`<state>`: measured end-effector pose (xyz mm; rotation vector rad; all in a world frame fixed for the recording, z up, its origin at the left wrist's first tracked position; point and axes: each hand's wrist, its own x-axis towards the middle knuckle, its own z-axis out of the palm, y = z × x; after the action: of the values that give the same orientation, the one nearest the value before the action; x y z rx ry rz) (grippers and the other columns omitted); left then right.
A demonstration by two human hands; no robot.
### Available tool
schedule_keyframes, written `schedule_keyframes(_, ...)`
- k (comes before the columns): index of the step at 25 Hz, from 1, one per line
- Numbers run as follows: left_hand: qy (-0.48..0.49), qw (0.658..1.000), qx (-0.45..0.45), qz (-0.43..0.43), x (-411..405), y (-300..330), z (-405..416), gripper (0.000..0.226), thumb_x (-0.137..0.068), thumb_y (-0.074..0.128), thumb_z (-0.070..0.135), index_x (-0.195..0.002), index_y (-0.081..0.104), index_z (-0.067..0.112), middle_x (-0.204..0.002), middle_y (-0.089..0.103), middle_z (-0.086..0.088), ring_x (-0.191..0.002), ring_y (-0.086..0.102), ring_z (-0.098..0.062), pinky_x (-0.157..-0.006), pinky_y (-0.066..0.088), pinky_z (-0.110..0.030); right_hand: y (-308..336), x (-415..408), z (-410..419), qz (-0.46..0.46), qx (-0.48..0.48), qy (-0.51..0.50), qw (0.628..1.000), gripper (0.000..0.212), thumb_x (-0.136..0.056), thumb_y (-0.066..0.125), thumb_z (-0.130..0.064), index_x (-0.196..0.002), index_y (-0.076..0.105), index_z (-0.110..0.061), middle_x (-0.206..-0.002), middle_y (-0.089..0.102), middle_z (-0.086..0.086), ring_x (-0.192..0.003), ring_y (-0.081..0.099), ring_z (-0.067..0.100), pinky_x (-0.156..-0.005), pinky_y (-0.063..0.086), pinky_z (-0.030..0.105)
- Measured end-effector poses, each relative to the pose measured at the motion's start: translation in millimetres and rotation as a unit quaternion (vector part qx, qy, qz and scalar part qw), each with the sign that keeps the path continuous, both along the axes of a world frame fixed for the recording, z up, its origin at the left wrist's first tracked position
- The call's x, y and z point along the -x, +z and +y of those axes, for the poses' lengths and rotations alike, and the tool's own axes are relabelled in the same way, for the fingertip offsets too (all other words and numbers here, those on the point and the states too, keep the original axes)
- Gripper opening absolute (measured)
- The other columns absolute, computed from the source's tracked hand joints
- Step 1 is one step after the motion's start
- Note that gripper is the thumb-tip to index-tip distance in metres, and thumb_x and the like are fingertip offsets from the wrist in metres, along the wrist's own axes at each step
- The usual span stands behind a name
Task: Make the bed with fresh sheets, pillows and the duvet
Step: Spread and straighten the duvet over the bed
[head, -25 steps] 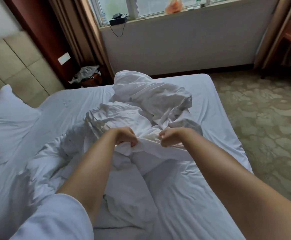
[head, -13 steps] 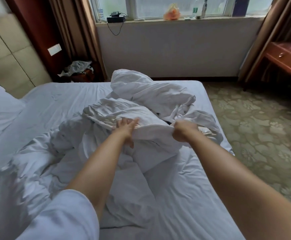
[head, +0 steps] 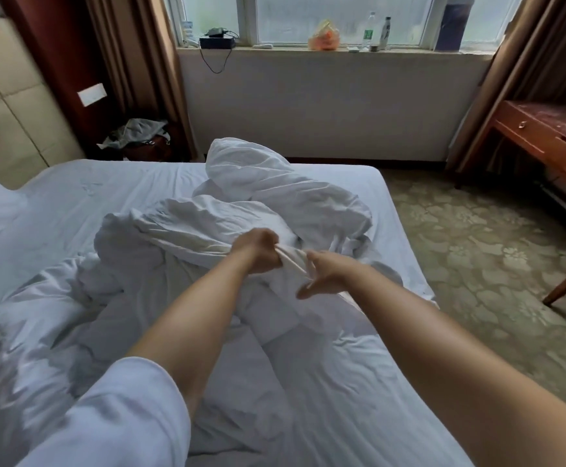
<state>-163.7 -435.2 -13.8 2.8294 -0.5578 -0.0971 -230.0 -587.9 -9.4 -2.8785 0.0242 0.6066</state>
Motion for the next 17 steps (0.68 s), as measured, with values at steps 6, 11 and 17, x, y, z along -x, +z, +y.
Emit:
schedule_keyframes(6, 0.035, 0.999, -0.040, 0.010, 19, 3, -39, 0.025, -0.073, 0.068, 0.021, -0.094, 0.056, 0.024, -0.114, 0.059, -0.004, -0.106, 0.058, -0.029, -0.076, 0.042, -0.030, 10, -13, -41, -0.107, 0.056, 0.044, 0.992, 0.034, -0.088, 0.048, -0.011, -0.119, 0.058, -0.007, -0.122, 0.059, 0.014, -0.110, 0.058, 0.031, -0.083, 0.045, 0.031)
schedule_keyframes(11, 0.130, 0.968, -0.214, 0.002, 33, -12, -62, 0.045, -0.090, 0.056, 0.033, -0.132, 0.050, 0.020, -0.134, 0.047, -0.007, -0.126, 0.040, -0.030, -0.100, 0.035, -0.038, 8, -13, -150, -0.067, 0.074, 0.061, 0.993, 0.035, -0.087, 0.043, -0.010, -0.118, 0.057, -0.003, -0.125, 0.057, 0.017, -0.113, 0.056, 0.033, -0.091, 0.045, 0.034)
schedule_keyframes(17, 0.173, 0.983, -0.052, 0.016, 75, -25, -156, 0.017, -0.087, 0.048, 0.012, -0.104, 0.053, 0.013, -0.110, 0.062, -0.016, -0.101, 0.057, -0.036, -0.072, 0.037, -0.032, -31, 0, -204, -0.017, 0.003, 0.087, 0.996, 0.072, -0.074, 0.075, -0.030, -0.136, 0.040, -0.019, -0.134, 0.047, 0.009, -0.121, 0.049, 0.029, -0.096, 0.043, 0.036)
